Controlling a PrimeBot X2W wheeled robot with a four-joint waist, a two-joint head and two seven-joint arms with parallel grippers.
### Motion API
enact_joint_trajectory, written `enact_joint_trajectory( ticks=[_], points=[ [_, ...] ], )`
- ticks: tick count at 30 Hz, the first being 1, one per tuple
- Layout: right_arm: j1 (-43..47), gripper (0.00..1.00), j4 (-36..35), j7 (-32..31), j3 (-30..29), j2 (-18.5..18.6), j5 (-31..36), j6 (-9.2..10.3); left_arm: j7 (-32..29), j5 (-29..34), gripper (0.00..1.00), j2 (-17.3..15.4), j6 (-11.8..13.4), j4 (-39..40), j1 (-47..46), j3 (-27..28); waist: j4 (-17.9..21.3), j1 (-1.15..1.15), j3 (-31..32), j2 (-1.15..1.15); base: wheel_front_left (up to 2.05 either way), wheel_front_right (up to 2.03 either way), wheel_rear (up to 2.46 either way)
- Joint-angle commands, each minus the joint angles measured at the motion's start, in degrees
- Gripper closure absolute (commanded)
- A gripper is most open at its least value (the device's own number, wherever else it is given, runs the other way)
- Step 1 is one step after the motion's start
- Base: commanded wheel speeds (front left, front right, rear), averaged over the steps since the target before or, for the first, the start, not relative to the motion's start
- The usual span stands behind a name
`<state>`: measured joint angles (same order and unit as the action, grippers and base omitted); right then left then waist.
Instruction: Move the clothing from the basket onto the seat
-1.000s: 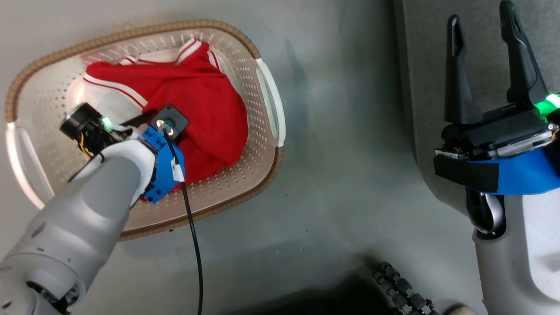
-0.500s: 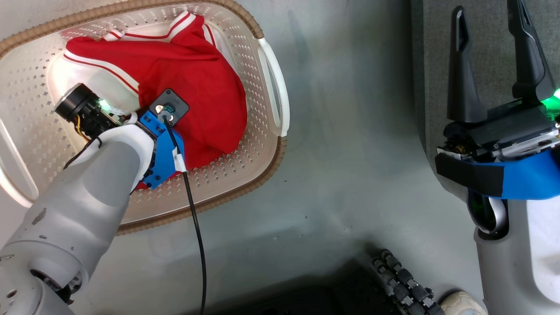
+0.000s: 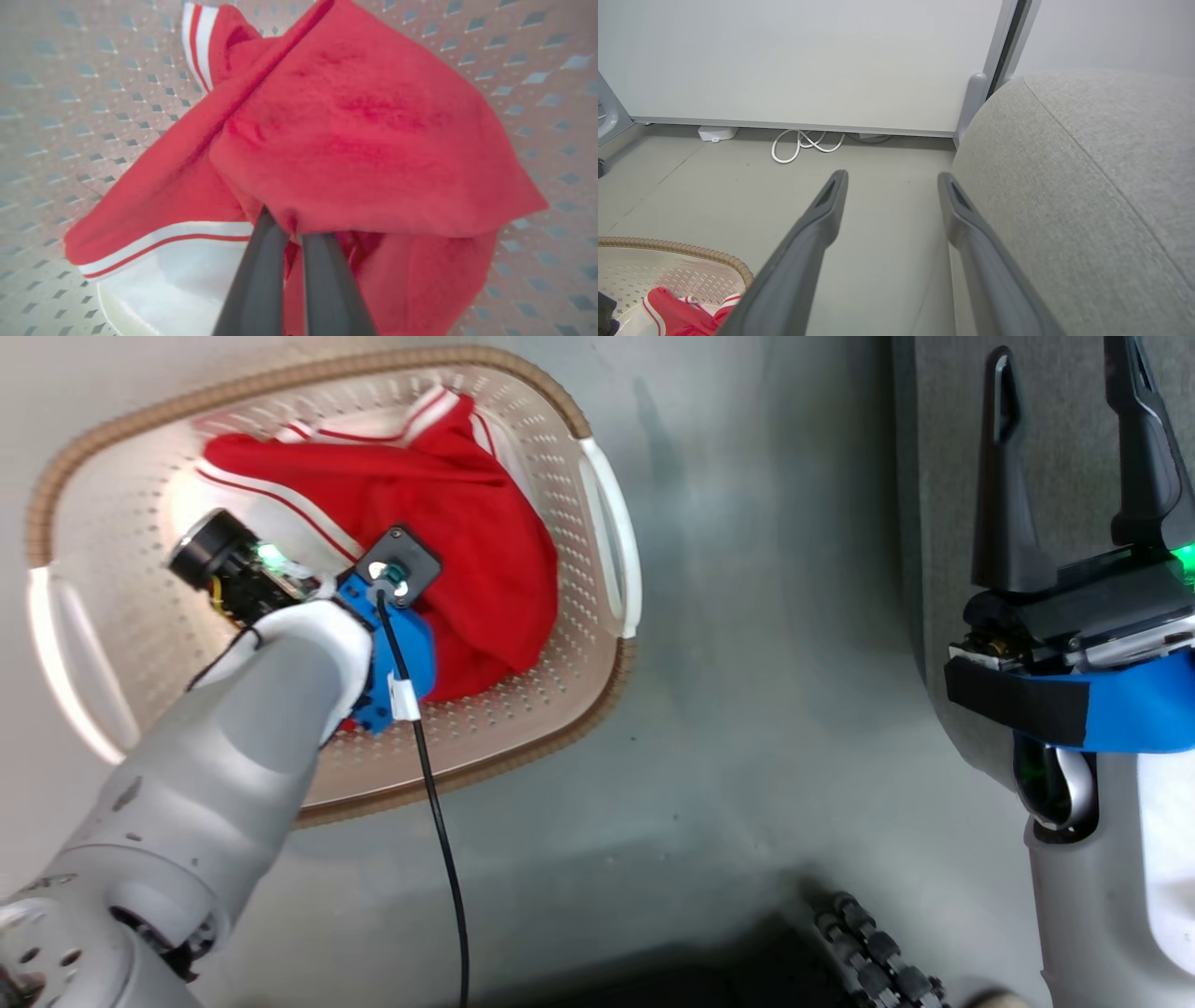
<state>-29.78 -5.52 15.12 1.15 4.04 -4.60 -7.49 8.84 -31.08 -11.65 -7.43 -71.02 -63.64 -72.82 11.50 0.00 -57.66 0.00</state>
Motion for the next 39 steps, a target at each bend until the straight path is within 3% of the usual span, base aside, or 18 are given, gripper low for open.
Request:
enact_joint_trajectory(
  ticks=[1, 11, 19, 39],
  points=[
    [-0.3, 0.00, 0.3, 0.1, -0.4, 0.5, 0.1, -0.01, 1.8, -0.9, 1.00, 0.7, 0.0, -0.1, -0.5, 0.7, -1.6, 0.00, 2.0, 0.00, 0.00, 0.00, 0.00],
    [1.4, 0.00, 2.5, 0.1, -1.3, 1.9, 0.3, -0.01, 6.4, -3.7, 1.00, 3.3, 0.6, 4.0, 0.4, 5.1, -6.3, 0.00, 10.9, 0.00, 0.00, 0.00, 0.00],
    [4.8, 0.00, 4.7, 0.1, -2.4, 2.7, 0.1, -0.01, 6.4, -0.3, 1.00, 1.4, 2.6, 15.0, 5.7, 10.5, -9.0, 0.00, 20.1, 0.00, 0.00, 0.00, 0.00],
    [14.9, 0.00, 9.6, 0.1, -2.8, 1.9, -1.4, -0.01, 6.4, 6.4, 1.00, 2.1, 2.1, 29.5, 17.4, 26.0, -10.6, 0.00, 41.1, 0.00, 0.00, 0.00, 0.00]
  ],
)
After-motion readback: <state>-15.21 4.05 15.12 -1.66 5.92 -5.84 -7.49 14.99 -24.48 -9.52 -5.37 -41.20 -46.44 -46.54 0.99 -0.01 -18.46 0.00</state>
